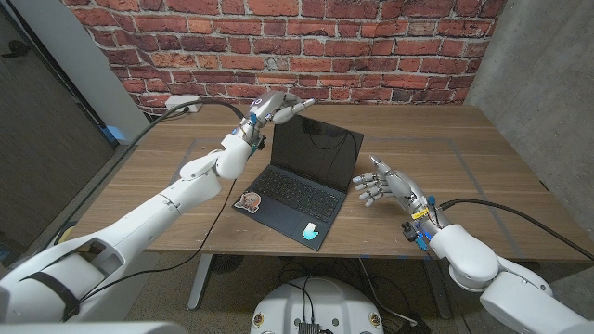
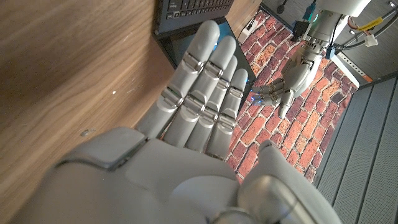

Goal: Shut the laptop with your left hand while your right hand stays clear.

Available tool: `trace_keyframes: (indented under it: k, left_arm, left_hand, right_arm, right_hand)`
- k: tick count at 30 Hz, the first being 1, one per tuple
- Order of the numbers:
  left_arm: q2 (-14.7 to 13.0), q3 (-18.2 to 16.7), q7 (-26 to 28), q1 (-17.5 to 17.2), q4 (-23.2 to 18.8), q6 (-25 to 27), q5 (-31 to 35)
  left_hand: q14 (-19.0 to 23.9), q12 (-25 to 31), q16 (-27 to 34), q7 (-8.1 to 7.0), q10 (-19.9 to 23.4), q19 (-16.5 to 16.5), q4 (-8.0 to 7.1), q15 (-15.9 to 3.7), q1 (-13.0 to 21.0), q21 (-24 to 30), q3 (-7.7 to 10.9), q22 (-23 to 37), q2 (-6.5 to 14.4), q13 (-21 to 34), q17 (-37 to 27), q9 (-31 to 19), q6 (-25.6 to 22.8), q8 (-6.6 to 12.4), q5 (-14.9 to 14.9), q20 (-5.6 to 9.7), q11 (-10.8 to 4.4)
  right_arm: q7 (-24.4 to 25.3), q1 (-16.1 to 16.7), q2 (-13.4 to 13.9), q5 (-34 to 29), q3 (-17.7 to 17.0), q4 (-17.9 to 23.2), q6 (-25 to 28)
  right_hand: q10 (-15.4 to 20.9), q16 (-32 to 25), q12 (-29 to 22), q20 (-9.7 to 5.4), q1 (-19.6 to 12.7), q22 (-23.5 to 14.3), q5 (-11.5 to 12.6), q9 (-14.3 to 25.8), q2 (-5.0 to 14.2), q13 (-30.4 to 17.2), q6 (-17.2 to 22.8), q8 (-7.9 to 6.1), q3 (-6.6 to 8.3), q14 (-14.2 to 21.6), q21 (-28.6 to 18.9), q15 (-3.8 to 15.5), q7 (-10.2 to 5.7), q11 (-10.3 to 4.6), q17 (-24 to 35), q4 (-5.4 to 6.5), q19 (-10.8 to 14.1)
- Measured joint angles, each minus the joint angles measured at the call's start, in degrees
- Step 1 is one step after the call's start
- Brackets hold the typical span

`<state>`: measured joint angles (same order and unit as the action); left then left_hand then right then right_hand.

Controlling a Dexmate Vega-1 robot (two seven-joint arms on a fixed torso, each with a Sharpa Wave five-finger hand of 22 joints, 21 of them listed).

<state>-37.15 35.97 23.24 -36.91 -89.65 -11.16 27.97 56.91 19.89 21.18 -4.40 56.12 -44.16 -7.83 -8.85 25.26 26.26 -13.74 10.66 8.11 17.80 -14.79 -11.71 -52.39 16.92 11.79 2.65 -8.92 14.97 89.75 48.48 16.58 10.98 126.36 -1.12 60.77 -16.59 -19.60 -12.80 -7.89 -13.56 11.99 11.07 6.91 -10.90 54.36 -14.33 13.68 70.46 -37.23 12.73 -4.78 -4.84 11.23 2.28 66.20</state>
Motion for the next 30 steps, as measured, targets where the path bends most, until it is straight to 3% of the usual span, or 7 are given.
trace_keyframes:
  k: [7,11,17,20,25,28,30]
  left_arm:
    - [-0.2,0.0,-0.2,0.4,0.2,-0.1,0.6]
    - [-0.3,0.0,-0.2,0.8,0.6,-0.3,0.8]
    - [-0.5,-0.2,-0.4,1.4,1.0,-0.7,0.9]
    - [-0.5,-0.2,-0.5,1.6,1.2,-1.0,0.9]
    - [-0.7,-0.3,-0.9,2.0,1.3,-1.4,0.8]
    - [-0.9,-0.3,-1.2,2.1,1.3,-1.6,0.7]
    - [-1.0,-0.4,-1.3,2.1,1.3,-1.8,0.6]
  left_hand:
    - [-1.1,-0.8,-0.4,0.10,-0.6,1.1,-0.17,0.39,0.0,-0.4,-0.17,0.0,0.0,-0.2,0.0,0.0,0.1,-0.43,0.0,-0.53,0.00]
    - [-2.0,-0.9,-1.1,-0.30,-0.9,2.0,-0.24,0.78,0.0,-1.1,-0.24,0.0,0.0,-0.3,0.0,0.0,0.5,-0.44,0.0,-0.97,0.29]
    - [-4.2,-1.7,-2.1,-0.17,-1.6,4.0,-0.24,1.52,0.0,-1.9,-0.23,0.0,0.0,-0.3,0.2,0.0,1.3,-0.89,0.0,-1.54,0.19]
    - [-4.7,-1.7,-2.3,0.01,-1.6,4.1,-0.24,1.57,0.0,-2.1,-0.23,0.2,0.0,-0.3,0.2,0.0,1.4,-0.89,0.0,-1.44,0.19]
    - [-4.7,-1.7,-2.5,0.01,-1.8,4.1,-0.25,1.49,0.0,-2.1,-0.24,0.2,0.0,-0.3,0.2,0.0,1.4,-0.89,0.0,-1.44,0.01]
    - [-4.7,-1.7,-2.5,0.01,-1.8,4.1,-0.48,1.49,0.0,-2.1,-0.47,0.2,0.0,-0.3,0.2,0.0,1.4,-0.89,0.0,-1.44,0.01]
    - [-4.7,-1.7,-2.6,0.01,-1.8,4.1,-0.48,1.49,0.0,-2.1,-0.47,0.2,0.0,-0.3,0.2,0.0,1.4,-0.89,0.0,-1.44,0.01]
  right_arm:
    - [-0.6,1.5,2.2,0.7,-0.7,2.2,2.6]
    - [-0.7,2.4,3.2,1.0,-1.0,3.4,4.0]
    - [-0.5,3.3,4.1,1.0,-0.9,4.8,6.1]
    - [-0.5,3.5,4.5,1.0,-0.6,5.3,6.8]
    - [-0.3,3.6,4.9,0.5,0.2,6.0,7.4]
    - [0.2,3.6,5.1,-0.3,0.7,6.3,7.8]
    - [0.5,3.6,5.3,-1.0,1.2,6.7,8.3]
  right_hand:
    - [0.6,2.0,1.4,1.33,0.0,2.4,0.7,0.3,0.00,0.0,-3.0,1.84,3.05,-2.4,3.4,0.17,-2.19,-2.61,0.4,3.29,-3.9]
    - [1.8,2.2,2.0,2.42,-0.7,2.3,0.8,0.5,0.55,0.0,-4.0,2.21,6.32,-3.4,4.3,0.34,-2.52,-3.81,1.2,4.62,-5.9]
    - [-0.8,1.3,4.5,3.17,-2.2,0.0,0.8,0.5,0.99,0.0,-6.1,2.72,11.04,-1.9,3.4,0.38,-3.23,-5.11,3.3,6.17,-7.5]
    - [-2.6,1.1,5.5,3.61,-2.3,-1.2,0.8,0.8,1.12,-0.1,-7.3,2.92,12.30,-1.9,2.7,0.48,-3.83,-5.24,4.3,6.52,-8.2]
    - [-1.8,0.2,5.5,4.30,-3.4,-3.2,0.3,1.0,1.74,-0.5,-7.0,2.67,13.97,-1.5,1.1,0.42,-4.16,-5.11,6.1,5.58,-9.7]
    - [-1.2,-1.6,5.2,4.29,-5.0,-6.2,-0.4,1.2,1.97,-1.0,-5.9,2.23,16.03,0.9,-1.6,0.50,-4.33,-5.11,8.7,4.96,-10.1]
    - [-0.7,-3.8,5.2,4.25,-7.1,-10.9,-1.0,1.4,2.29,-1.2,-5.4,2.23,18.57,2.9,-5.9,0.48,-4.43,-5.21,12.4,3.87,-10.2]
